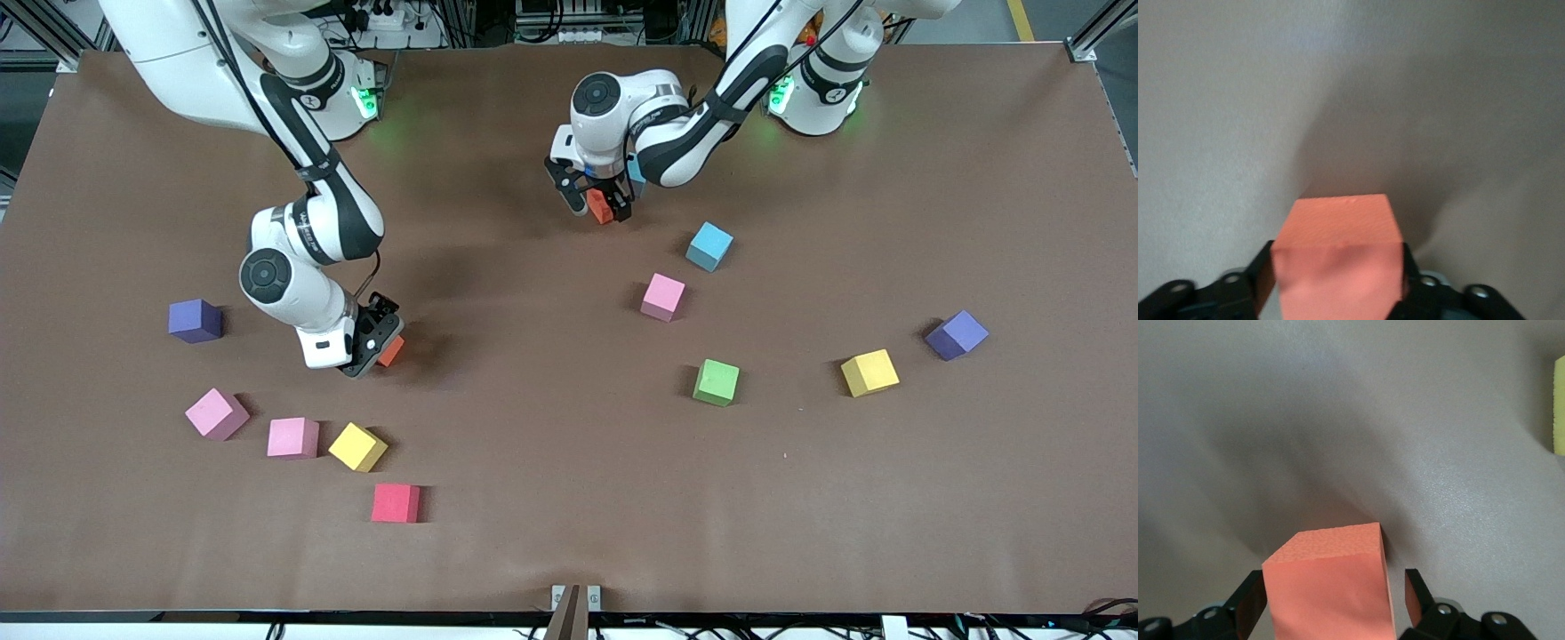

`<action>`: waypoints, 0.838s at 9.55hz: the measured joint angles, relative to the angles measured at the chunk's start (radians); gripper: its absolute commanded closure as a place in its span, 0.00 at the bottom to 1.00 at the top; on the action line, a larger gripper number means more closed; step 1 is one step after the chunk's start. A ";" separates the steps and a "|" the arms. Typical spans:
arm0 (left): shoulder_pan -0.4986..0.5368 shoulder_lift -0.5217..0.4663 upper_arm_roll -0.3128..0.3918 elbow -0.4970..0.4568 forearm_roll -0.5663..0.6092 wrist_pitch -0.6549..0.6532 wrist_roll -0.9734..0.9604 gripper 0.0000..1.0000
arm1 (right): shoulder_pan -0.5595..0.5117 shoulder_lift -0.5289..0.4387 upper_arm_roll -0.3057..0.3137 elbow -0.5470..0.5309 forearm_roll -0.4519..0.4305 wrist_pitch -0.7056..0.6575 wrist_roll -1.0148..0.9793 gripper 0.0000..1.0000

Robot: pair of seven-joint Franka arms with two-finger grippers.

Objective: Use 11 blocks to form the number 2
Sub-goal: 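Carry the orange cube with the left gripper to the table center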

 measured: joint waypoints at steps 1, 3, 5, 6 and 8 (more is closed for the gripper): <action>-0.007 0.006 0.000 0.013 0.004 0.000 0.000 1.00 | 0.000 0.000 0.000 0.000 0.000 0.000 -0.007 0.35; -0.031 0.007 0.000 0.033 0.004 0.000 0.000 1.00 | 0.000 -0.001 0.000 0.000 0.000 0.002 -0.020 0.47; -0.051 0.007 -0.001 0.052 0.007 0.000 0.000 1.00 | 0.000 -0.003 0.000 0.000 0.000 0.002 -0.038 0.56; -0.063 0.007 -0.002 0.061 0.010 0.000 0.013 1.00 | 0.000 -0.003 0.000 0.000 0.000 0.002 -0.046 0.57; -0.100 0.006 -0.006 0.097 0.011 0.000 0.093 1.00 | 0.006 -0.008 0.003 0.006 0.000 -0.006 -0.050 0.58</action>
